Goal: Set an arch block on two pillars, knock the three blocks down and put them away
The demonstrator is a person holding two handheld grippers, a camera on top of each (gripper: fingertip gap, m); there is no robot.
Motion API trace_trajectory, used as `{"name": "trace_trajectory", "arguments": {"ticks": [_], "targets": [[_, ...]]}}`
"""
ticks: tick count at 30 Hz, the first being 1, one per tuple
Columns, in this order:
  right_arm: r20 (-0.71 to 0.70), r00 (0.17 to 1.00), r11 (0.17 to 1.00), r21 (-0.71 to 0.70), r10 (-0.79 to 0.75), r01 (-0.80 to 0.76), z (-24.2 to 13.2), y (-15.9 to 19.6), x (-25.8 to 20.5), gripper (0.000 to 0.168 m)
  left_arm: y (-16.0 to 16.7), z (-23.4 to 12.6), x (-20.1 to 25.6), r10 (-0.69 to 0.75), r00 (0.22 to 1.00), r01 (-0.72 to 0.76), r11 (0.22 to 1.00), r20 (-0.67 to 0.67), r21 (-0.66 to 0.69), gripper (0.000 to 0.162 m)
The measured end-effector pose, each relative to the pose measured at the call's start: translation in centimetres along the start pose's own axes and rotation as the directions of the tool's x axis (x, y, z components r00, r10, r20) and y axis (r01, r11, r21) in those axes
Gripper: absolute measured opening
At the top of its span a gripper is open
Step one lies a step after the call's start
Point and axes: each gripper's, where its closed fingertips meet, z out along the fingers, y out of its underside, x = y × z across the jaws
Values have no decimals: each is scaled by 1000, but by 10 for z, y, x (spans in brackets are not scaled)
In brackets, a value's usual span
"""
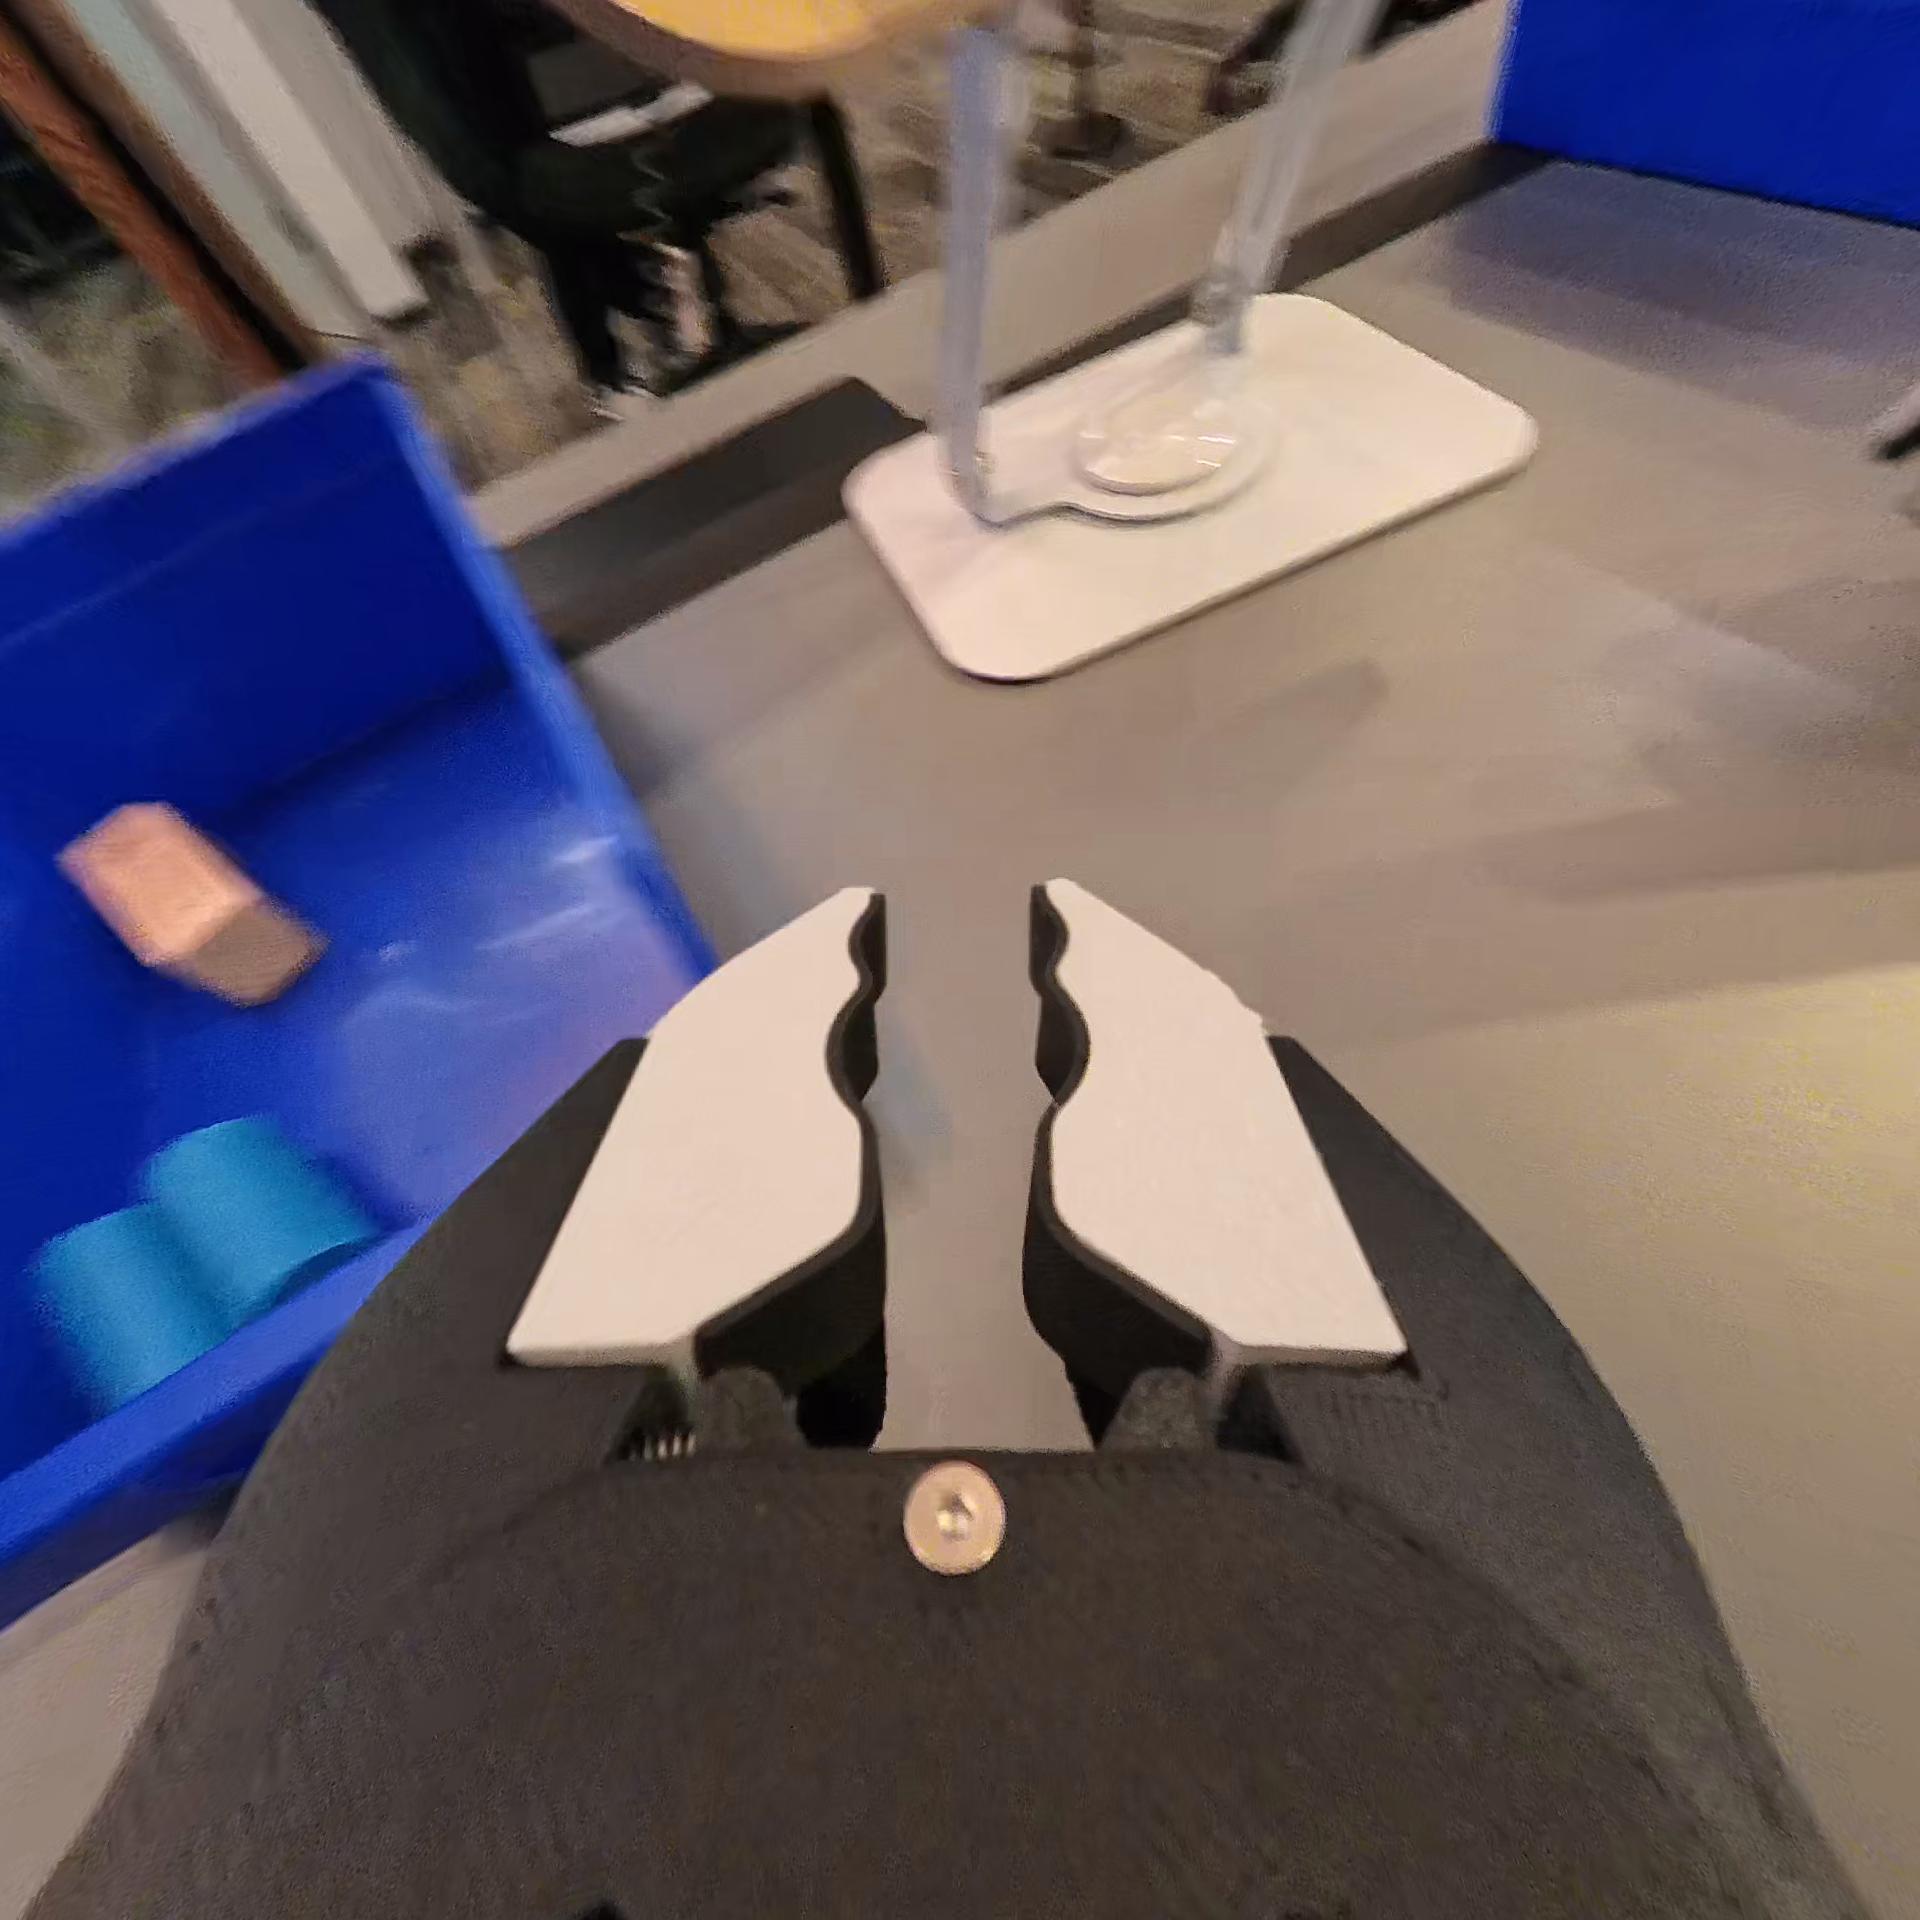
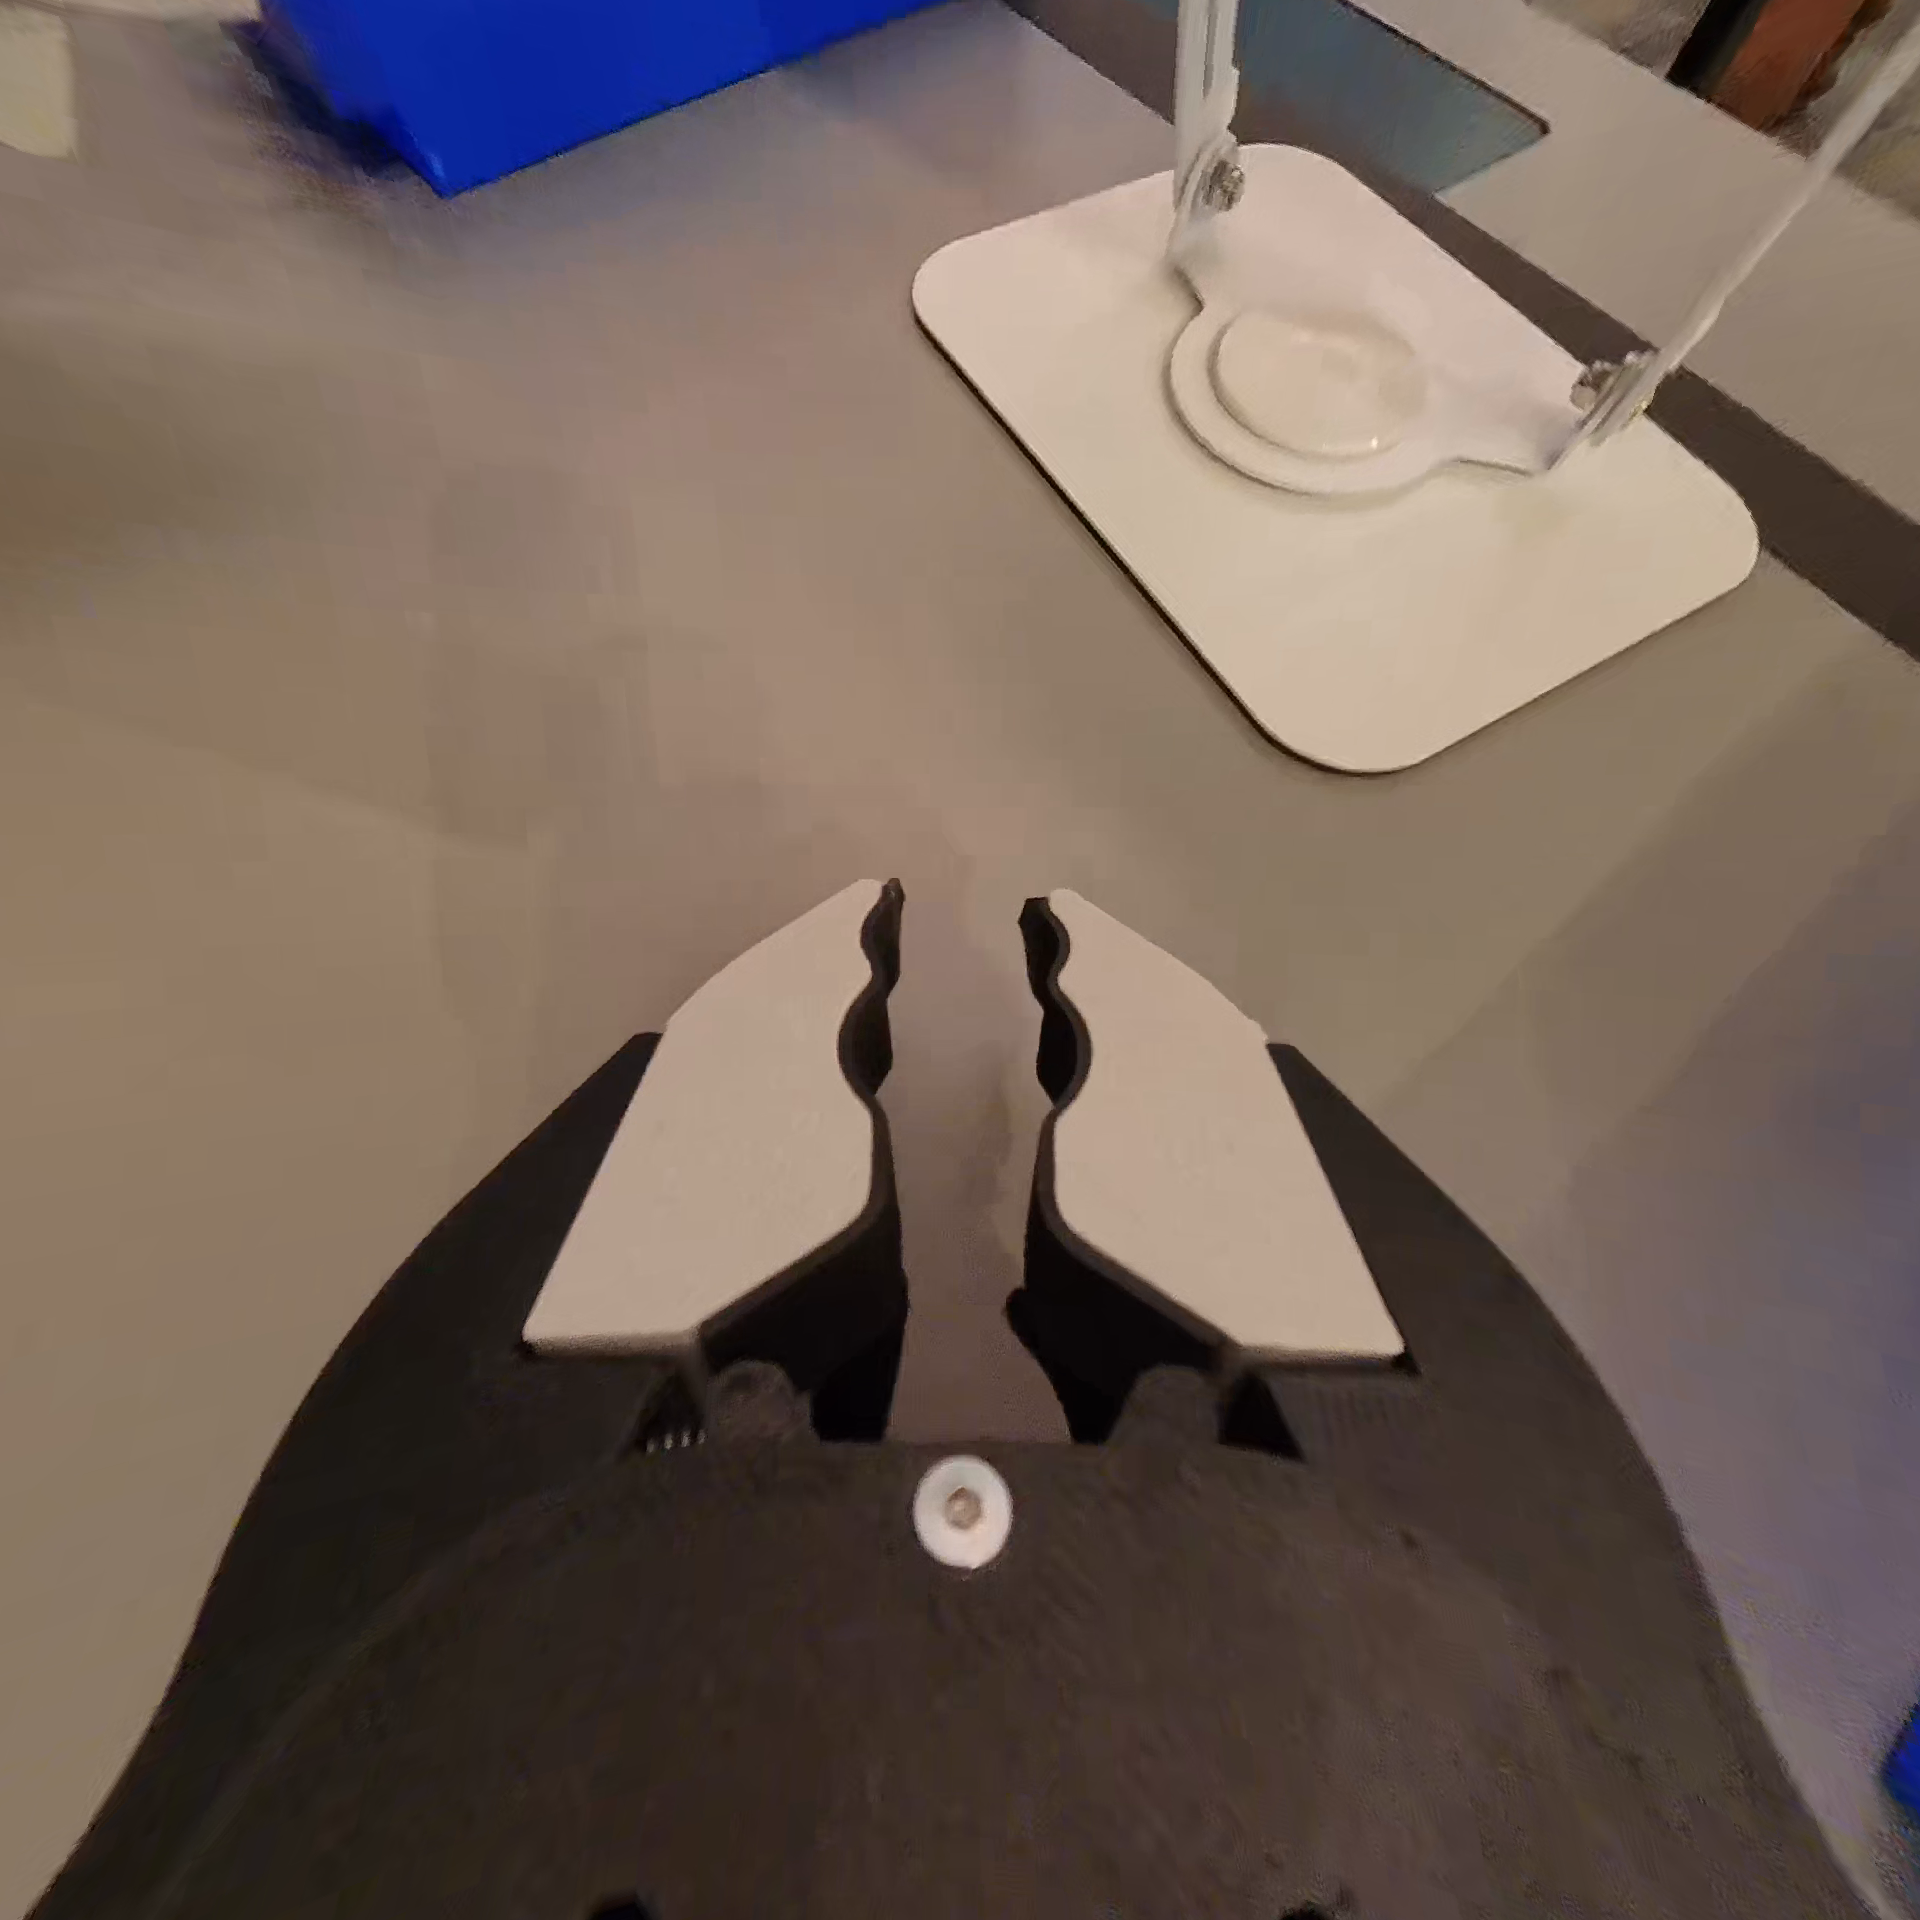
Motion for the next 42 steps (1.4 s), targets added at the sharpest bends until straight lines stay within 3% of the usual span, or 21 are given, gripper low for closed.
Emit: {"name": "trace_trajectory", "arguments": {"ticks": [2, 4, 7, 9, 11, 13, 15, 17, 25, 29, 33, 36, 38, 40, 42], "targets": [[-20, 1000, 1000, 3, -10, 10, -4, 2, 7, 24, -12, -21, -43, 17, 986, -22, 999, 166, 26, 34], [-46, 999, 1000, -4, -18, 18, -6, 4, 15, 24, -18, -37, -82, -24, 968, 23, 1000, 251, 8, 32], [-9, 1000, 1000, -14, 9, -10, -2, 8, 12, 25, 7, -24, -123, -138, 963, 189, 957, 231, -219, 37], [-8, 1000, 999, -44, -11, 10, 3, 13, 10, 29, 16, -6, -144, -253, 951, 292, 925, 180, -243, 38], [-21, 999, 996, -71, -49, 48, 5, 18, 11, 33, 44, 4, -155, -379, 909, 417, 806, 174, -420, 64], [-23, 997, 994, -84, -67, 65, 5, 20, 11, 34, 58, 10, -168, -373, 900, 436, 762, 226, -479, 48], [-23, 998, 994, -87, -65, 63, 5, 20, 11, 34, 80, 12, -168, -378, 889, 455, 664, 258, -594, 59], [-23, 997, 994, -92, -68, 65, 6, 21, 11, 35, 92, 14, -168, -347, 897, 438, 614, 274, -657, 59], [-17, 997, 992, -105, -72, 70, 6, 23, 10, 36, 95, 23, -163, -401, 879, 451, 520, 259, -725, 47], [-14, 997, 992, -103, -80, 78, 6, 22, 9, 36, 108, 29, -163, -340, 908, 389, 462, 245, -797, 35], [-14, 997, 993, -98, -75, 73, 5, 22, 11, 35, 103, 33, -165, -237, 950, 302, 520, 204, -799, 35], [-18, 997, 995, -69, -72, 70, 0, 16, 13, 36, 71, 33, -162, -223, 962, 270, 691, 158, -670, 35], [-7, 998, 998, -15, -67, 67, -8, 5, 11, 38, 32, 25, -148, -178, 981, 192, 841, 76, -506, 35], [16, 998, 996, 71, -53, 52, -19, -14, 5, 39, -1, 6, -127, -156, 986, 165, 922, 54, -350, 34], [70, 997, 990, 142, -17, 7, -30, -35, -7, 42, -44, -15, -88, -35, 999, 35, 994, 6, -107, 34]]}}
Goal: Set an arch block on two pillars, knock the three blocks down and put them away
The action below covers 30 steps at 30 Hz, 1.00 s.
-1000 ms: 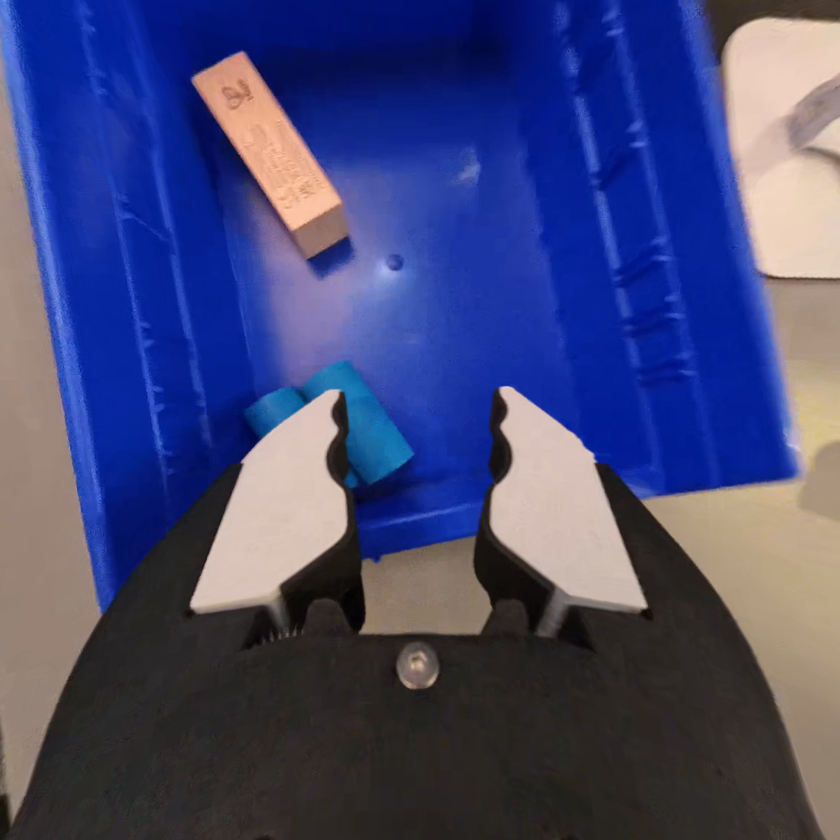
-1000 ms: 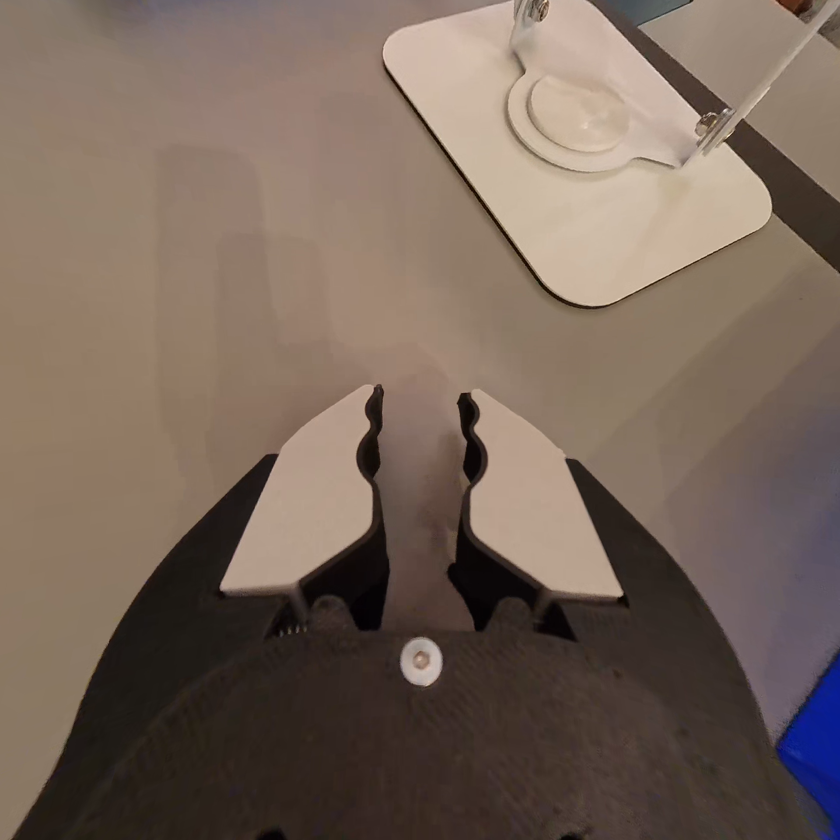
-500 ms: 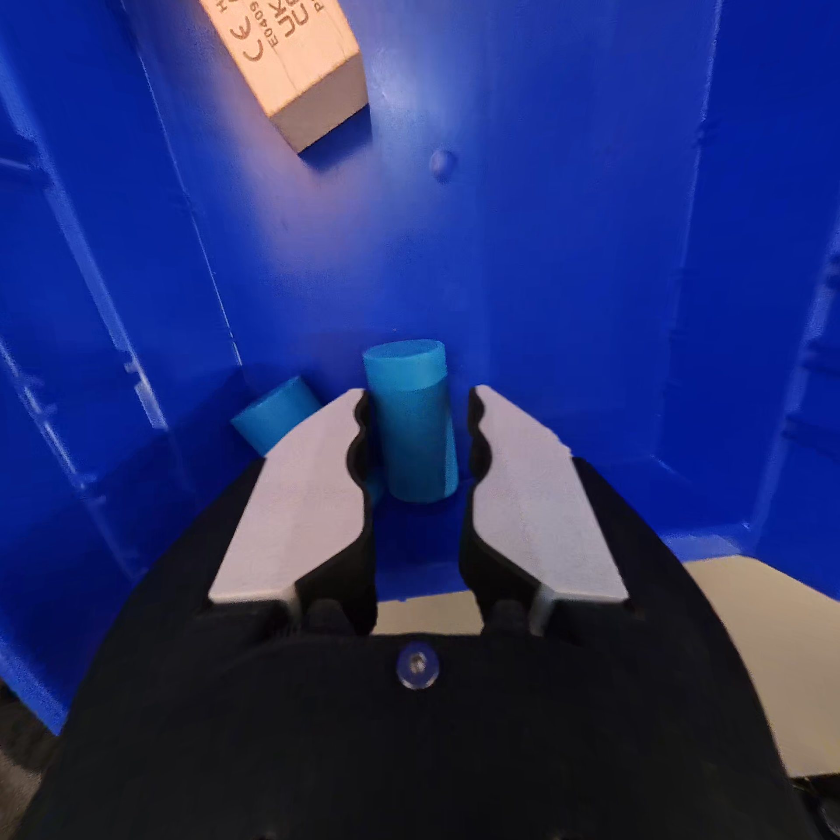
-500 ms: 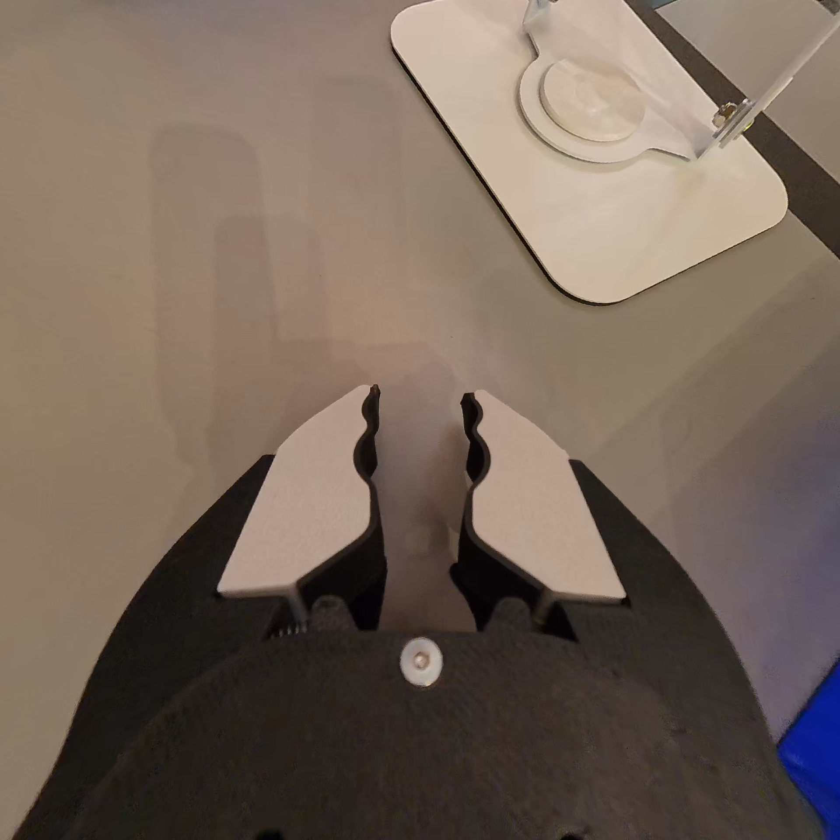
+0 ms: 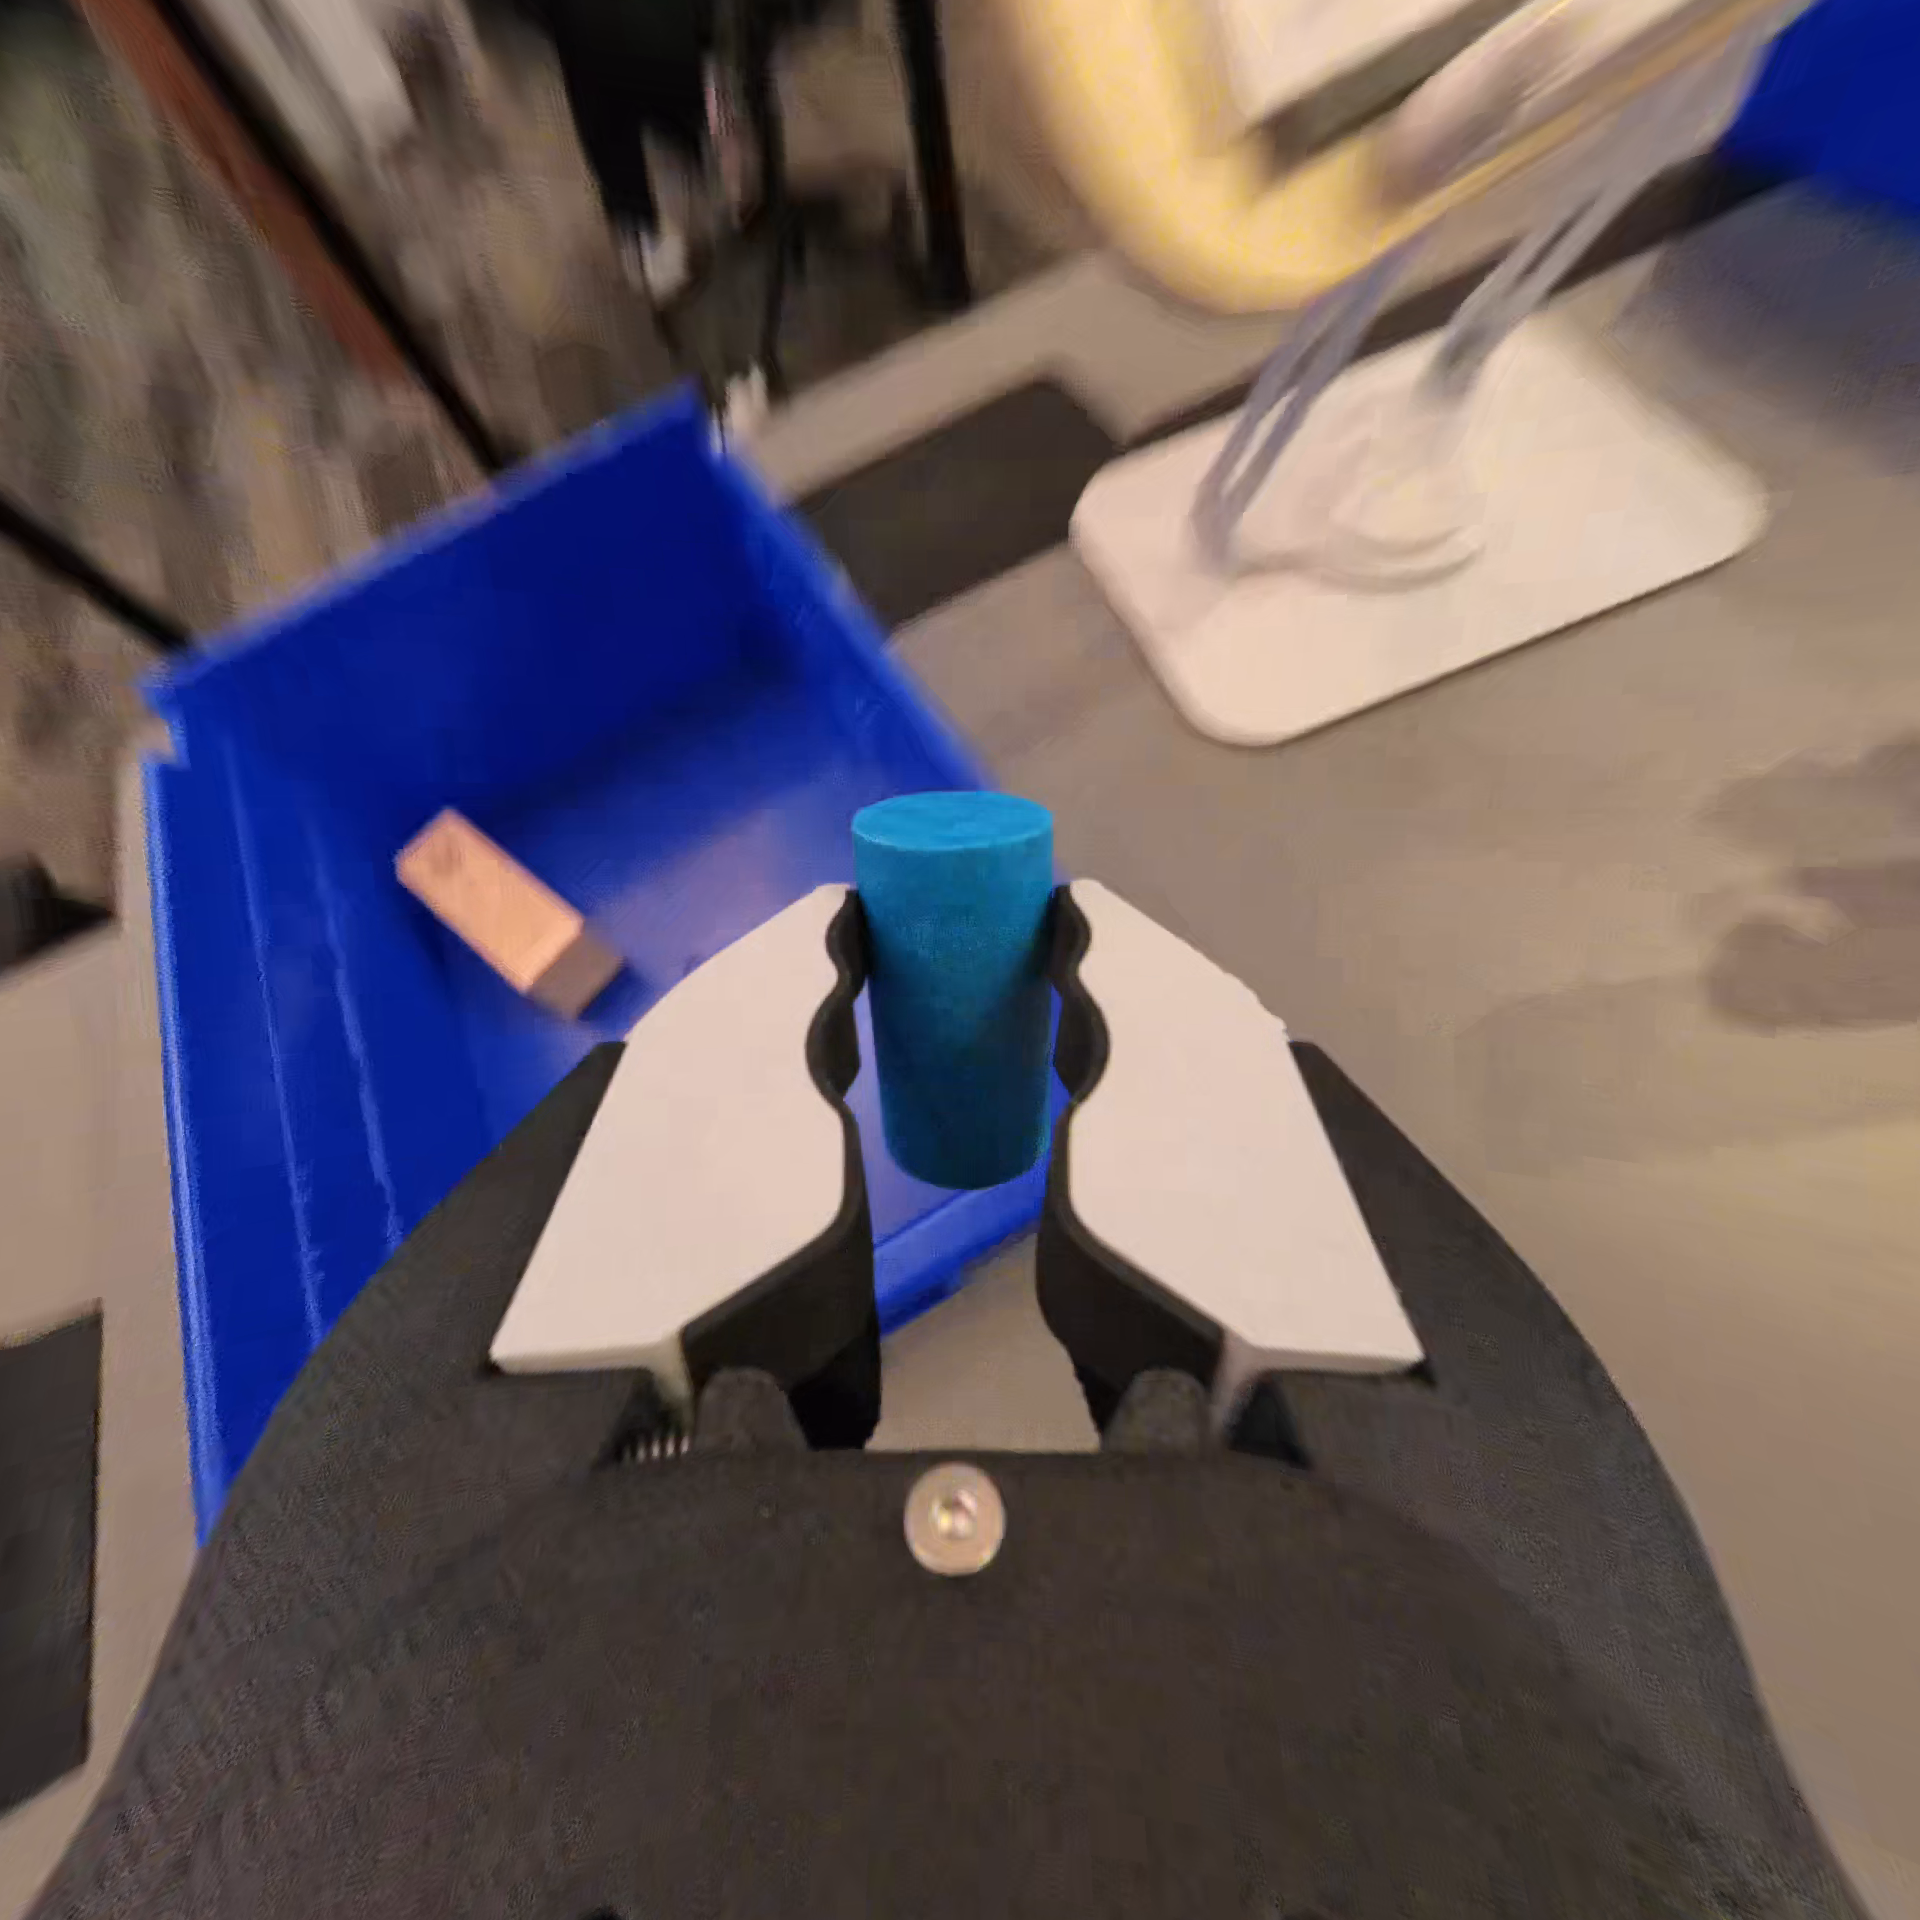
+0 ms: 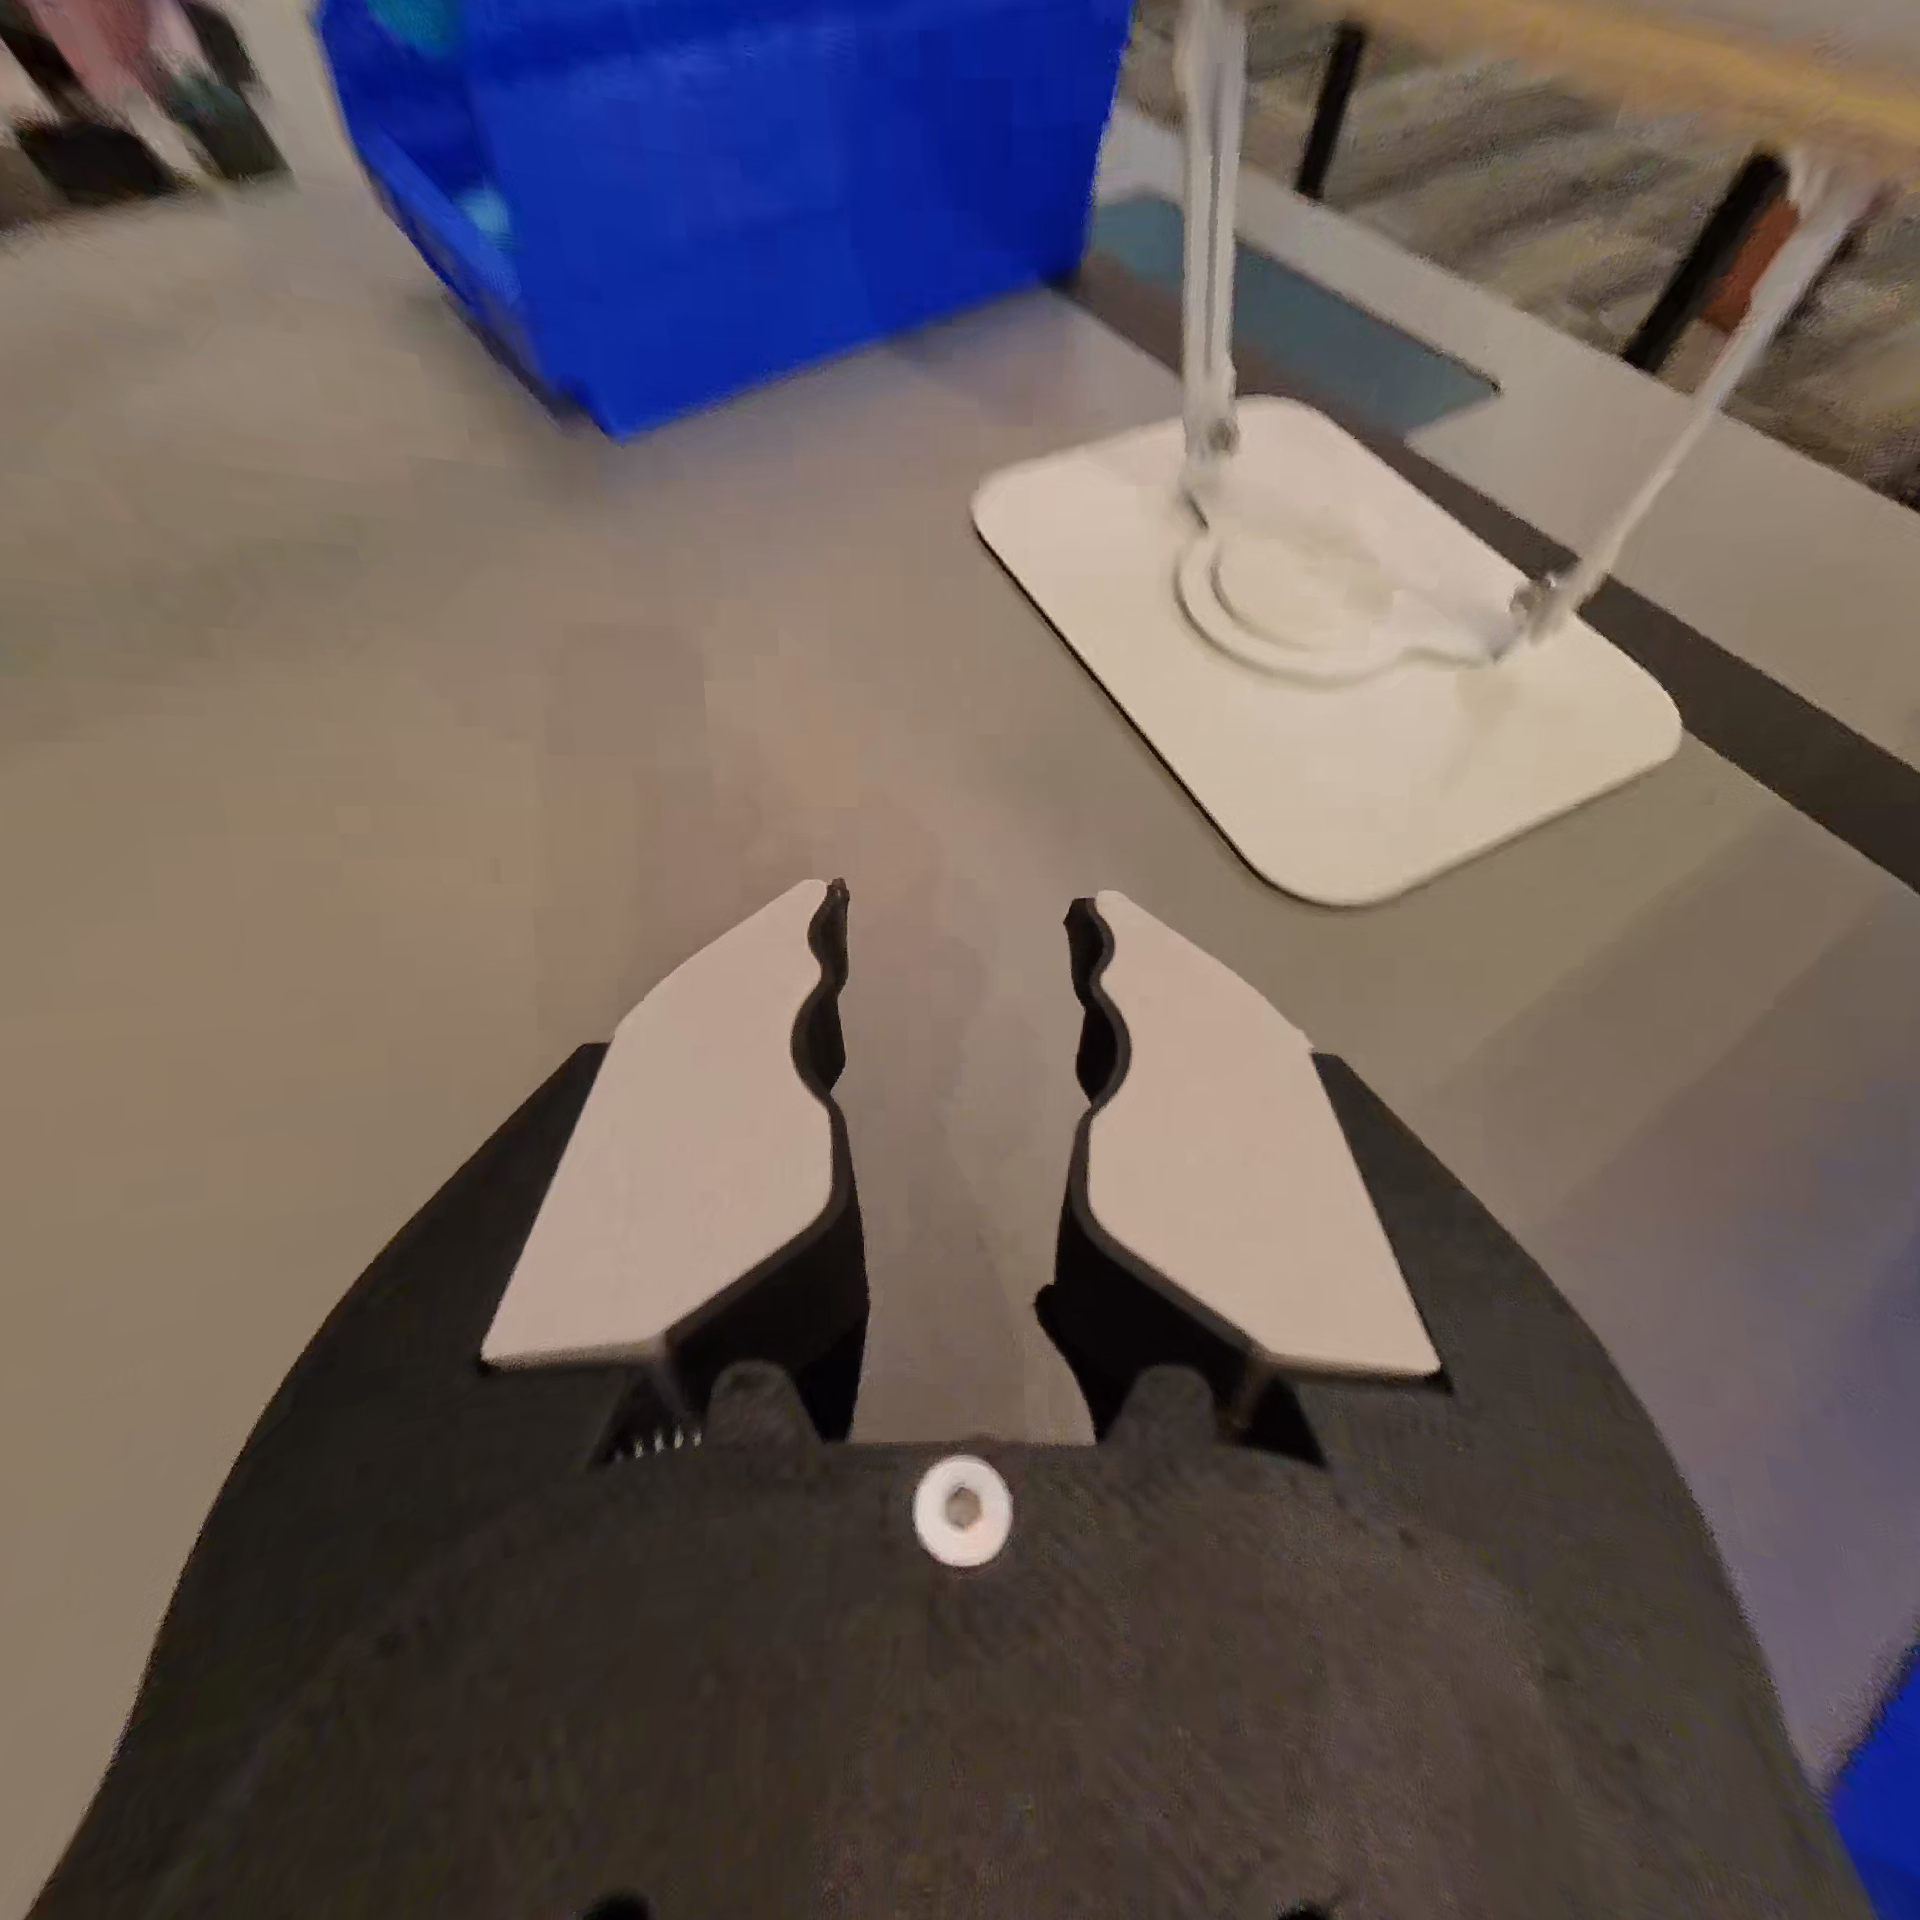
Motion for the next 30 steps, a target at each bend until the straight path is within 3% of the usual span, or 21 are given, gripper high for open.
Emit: {"name": "trace_trajectory", "arguments": {"ticks": [4, 9, 15, 18, 23, 27, 30], "targets": [[142, 989, 994, 98, 31, -45, -9, -48, -42, 46, -37, -31, 84, 179, 978, -201, 944, 108, 261, 34], [308, 949, 989, 111, 63, -102, -2, -85, -89, 51, -50, -25, 191, 372, 919, -394, 851, 133, 346, 34], [360, 928, 988, 74, 98, -133, 18, -85, -101, 52, -46, -8, 247, 497, 861, -501, 794, 109, 344, 34], [391, 915, 991, 38, 102, -127, 20, -78, -102, 35, -42, -3, 257, 509, 855, -510, 786, 101, 349, 34], [284, 957, 998, -6, 63, -64, 10, -67, -68, 34, -34, 3, 250, 465, 885, -443, 825, 22, 351, 46], [98, 994, 972, -226, -41, 63, 10, -24, -10, 35, -14, 16, 232, 398, 915, -367, 887, -62, 280, 17], [114, 993, 891, -446, -38, 86, 15, 22, 9, 35, -5, 23, 227, 362, 925, -328, 913, -113, 244, 1]]}}
